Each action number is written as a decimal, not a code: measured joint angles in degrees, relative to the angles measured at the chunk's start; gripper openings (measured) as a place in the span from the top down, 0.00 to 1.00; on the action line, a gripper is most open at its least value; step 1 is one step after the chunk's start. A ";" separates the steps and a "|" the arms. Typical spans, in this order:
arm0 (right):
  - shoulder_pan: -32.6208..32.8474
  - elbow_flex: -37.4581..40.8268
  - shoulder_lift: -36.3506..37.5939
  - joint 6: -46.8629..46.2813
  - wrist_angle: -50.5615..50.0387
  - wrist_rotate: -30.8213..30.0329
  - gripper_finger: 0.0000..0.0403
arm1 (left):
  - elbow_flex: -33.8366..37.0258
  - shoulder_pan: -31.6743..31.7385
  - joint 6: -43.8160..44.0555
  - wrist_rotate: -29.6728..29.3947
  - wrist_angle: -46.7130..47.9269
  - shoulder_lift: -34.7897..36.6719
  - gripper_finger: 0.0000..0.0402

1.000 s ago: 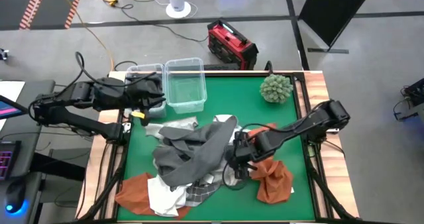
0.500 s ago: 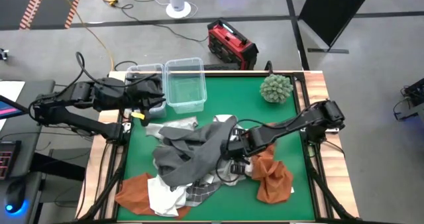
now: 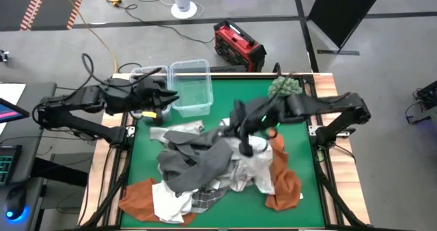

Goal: Sort towels by color in basket
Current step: Put the white towel into the right transparent bin

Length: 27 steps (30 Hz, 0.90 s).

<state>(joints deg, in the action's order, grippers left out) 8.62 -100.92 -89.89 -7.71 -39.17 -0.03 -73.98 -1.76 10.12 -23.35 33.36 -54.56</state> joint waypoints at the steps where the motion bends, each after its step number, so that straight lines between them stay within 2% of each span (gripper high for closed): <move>1: -1.14 -1.22 0.62 1.54 1.93 0.23 0.95 | 0.02 0.00 -0.86 0.09 -2.23 -0.76 0.84; 6: -7.44 -8.26 2.54 8.19 9.31 0.98 0.95 | -0.35 0.86 -3.81 -0.98 -11.33 -3.97 0.84; 9: -10.66 -11.74 2.73 11.31 14.65 5.05 0.95 | -0.59 1.07 -3.89 -0.51 -17.04 -4.50 0.84; 13: -14.12 -13.85 2.22 12.25 24.84 10.86 0.95 | -0.65 1.01 -5.13 3.21 -23.04 -4.02 0.84; 18: -17.38 -14.32 -0.34 11.89 36.46 13.62 0.95 | -0.65 0.96 -5.82 3.46 -23.20 -1.74 0.84; 23: -19.65 -14.32 -4.68 6.03 50.35 16.90 0.95 | -0.65 0.93 -3.55 1.82 -23.27 1.06 0.84; 27: -21.10 -16.53 -8.65 3.49 51.30 17.02 0.95 | -0.65 0.96 -1.19 -2.07 -20.78 3.60 0.84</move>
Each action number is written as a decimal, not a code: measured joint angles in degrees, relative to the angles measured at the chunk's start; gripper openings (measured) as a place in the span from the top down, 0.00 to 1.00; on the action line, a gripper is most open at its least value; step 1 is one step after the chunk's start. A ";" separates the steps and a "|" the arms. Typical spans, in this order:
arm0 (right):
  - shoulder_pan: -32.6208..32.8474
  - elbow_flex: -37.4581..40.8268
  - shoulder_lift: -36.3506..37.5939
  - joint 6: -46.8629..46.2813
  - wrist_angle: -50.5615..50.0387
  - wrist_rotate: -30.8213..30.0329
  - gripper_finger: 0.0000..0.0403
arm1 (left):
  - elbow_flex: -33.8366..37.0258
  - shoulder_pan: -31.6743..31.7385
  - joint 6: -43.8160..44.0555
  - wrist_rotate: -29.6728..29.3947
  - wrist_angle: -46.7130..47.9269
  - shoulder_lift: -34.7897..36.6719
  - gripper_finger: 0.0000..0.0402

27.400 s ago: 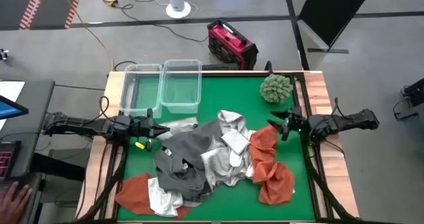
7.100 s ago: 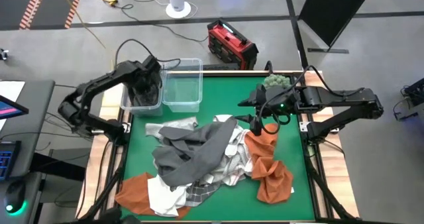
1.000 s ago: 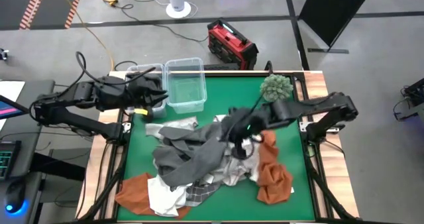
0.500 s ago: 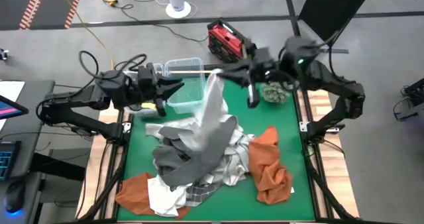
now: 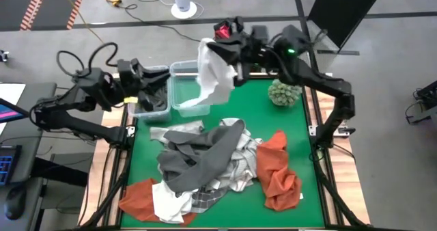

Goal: Sort towels by color in basket
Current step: Put the white towel into the right transparent bin

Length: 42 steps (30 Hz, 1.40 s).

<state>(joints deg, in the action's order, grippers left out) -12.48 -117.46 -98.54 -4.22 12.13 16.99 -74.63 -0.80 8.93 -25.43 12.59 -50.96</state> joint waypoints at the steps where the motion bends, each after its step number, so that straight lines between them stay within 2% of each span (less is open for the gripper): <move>1: -0.37 -1.26 -1.22 -0.16 -1.05 0.00 0.95 | 0.00 0.00 0.47 -0.20 1.05 0.64 0.84; 10: -3.59 -17.52 -12.47 1.18 -2.21 1.24 0.95 | 0.00 -0.02 3.83 -0.79 9.58 2.33 0.84; 15: -5.67 -16.41 -15.26 -0.24 7.30 1.41 0.95 | 0.00 0.07 6.16 -2.50 13.60 1.83 0.84; 19: -8.24 -17.52 -16.69 -0.26 8.75 1.06 0.95 | 0.00 0.07 7.32 -4.57 13.99 1.77 0.84; 24: -11.66 -17.33 -18.33 1.49 4.48 -1.01 0.95 | 0.00 0.07 8.38 -4.88 13.38 1.93 0.84; 29: -13.96 -17.45 -20.61 0.91 -4.78 -0.23 0.94 | 0.00 0.07 10.33 -4.90 13.61 1.99 0.84; 35: -13.24 -17.24 -25.01 -0.54 -13.49 6.13 0.94 | 0.00 0.07 12.79 -4.90 13.76 1.98 0.84; 39: -11.97 -17.24 -25.60 -5.93 -13.43 18.47 0.94 | 0.00 0.07 13.36 -4.90 13.86 2.01 0.84; 42: -9.78 -16.74 -25.43 -6.04 -16.19 24.74 0.94 | 0.00 0.07 13.40 -4.90 14.00 2.01 0.84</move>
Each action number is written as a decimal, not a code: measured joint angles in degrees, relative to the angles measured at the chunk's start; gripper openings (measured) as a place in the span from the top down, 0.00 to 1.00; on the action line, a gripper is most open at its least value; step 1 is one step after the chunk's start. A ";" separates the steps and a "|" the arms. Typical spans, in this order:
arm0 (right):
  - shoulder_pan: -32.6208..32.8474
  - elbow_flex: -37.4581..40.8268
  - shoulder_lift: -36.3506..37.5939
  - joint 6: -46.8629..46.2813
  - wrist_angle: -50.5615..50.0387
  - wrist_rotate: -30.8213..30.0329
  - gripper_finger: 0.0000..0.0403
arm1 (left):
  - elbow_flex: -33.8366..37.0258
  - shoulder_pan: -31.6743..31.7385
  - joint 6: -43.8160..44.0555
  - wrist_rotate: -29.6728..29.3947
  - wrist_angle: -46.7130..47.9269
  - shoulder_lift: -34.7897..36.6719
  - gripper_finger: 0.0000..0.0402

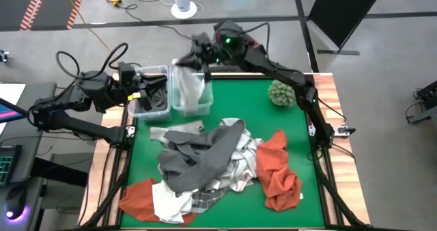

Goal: Sort towels by color in basket
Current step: Put the white towel into the right transparent bin

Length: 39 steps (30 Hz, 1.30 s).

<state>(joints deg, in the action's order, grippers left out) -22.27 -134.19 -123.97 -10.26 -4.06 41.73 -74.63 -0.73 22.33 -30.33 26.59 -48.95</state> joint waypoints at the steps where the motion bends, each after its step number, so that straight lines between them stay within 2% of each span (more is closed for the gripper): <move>1: 0.75 0.08 0.11 -0.01 -1.38 1.61 0.94 | 0.00 0.00 0.00 0.00 -0.01 0.00 0.84; 4: 2.47 0.24 0.17 1.48 -5.08 3.19 0.94 | 0.00 0.00 0.02 0.37 0.05 0.37 0.84; 7: 1.80 0.20 0.52 3.56 -6.31 -0.16 0.94 | 0.00 0.00 0.12 0.69 -0.05 0.75 0.84; 9: 0.57 0.17 0.56 5.38 -7.30 -4.91 0.94 | 0.00 0.00 0.91 0.77 -0.07 0.79 0.84; 15: -3.24 0.17 -0.16 16.00 -11.46 -26.06 0.94 | 0.00 0.00 1.31 1.79 0.15 1.01 0.84; 17: -4.46 0.14 -0.55 16.76 -12.07 -29.74 0.94 | 0.00 0.00 1.31 1.79 0.18 0.98 0.84; 21: -5.68 0.28 -0.97 16.15 -20.59 -29.93 0.94 | 0.00 0.00 1.05 1.80 0.22 0.96 0.84; 27: -2.80 4.62 -2.13 18.27 -33.70 -29.80 0.94 | 0.00 0.00 0.87 1.05 1.80 0.94 0.84; 31: -1.24 9.41 -2.11 18.27 -34.12 -29.74 0.94 | 0.00 0.00 0.85 0.32 3.11 0.89 0.84; 36: -0.25 10.05 -3.50 21.07 -38.32 -29.31 0.94 | 0.00 0.00 0.85 0.28 4.38 0.60 0.84; 39: 0.72 10.18 -4.66 21.36 -40.54 -25.52 0.94 | 0.00 0.00 0.85 0.28 4.61 0.26 0.84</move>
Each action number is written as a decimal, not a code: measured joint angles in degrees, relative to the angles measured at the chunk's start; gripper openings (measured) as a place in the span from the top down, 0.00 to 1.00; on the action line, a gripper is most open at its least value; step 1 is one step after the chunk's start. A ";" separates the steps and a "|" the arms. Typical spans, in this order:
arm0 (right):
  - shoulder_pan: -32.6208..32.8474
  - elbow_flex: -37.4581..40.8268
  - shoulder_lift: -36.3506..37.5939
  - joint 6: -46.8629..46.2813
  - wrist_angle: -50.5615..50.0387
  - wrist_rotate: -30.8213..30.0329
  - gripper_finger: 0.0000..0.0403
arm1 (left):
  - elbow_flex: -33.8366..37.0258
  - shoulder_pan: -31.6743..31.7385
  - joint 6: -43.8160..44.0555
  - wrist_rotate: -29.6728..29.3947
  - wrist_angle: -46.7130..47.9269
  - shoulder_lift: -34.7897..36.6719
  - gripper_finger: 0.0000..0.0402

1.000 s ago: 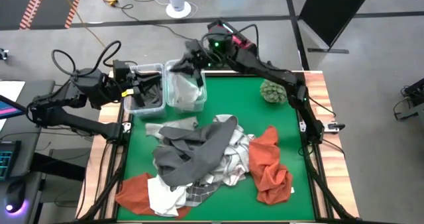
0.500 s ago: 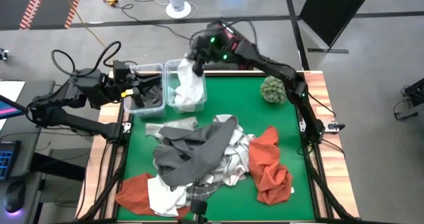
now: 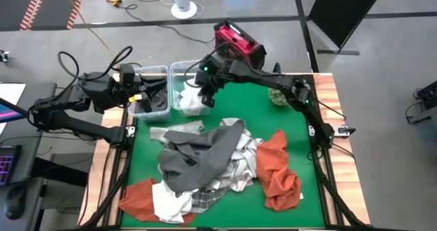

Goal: Sort towels by color in basket
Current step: Put the white towel into the right transparent bin

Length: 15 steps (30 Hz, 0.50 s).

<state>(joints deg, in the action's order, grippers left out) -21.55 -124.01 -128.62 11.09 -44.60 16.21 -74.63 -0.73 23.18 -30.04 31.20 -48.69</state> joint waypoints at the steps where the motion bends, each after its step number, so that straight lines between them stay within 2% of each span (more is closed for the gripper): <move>1: 0.40 -0.02 -0.12 0.08 -0.25 1.24 0.94 | 0.00 0.00 -0.01 0.00 0.03 -0.06 0.84; 4: 1.75 -0.02 -0.15 1.60 -0.11 1.15 0.94 | 0.00 0.00 -0.01 0.01 0.28 -0.41 0.84; 9: 2.08 -0.02 -0.12 1.62 6.11 -1.45 0.90 | 0.00 0.00 0.39 0.02 0.44 -0.44 0.84; 11: 1.26 -0.11 -0.10 0.05 6.46 -0.82 0.86 | 0.00 0.00 1.16 0.02 0.42 -0.39 0.84; 15: 0.00 -0.11 -0.10 -2.79 0.39 2.95 0.73 | 0.00 0.00 1.99 0.43 0.43 -0.39 0.84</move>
<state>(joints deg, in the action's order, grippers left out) -21.54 -124.11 -128.73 8.31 -44.20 19.16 -74.63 -0.73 25.17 -29.62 31.64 -49.08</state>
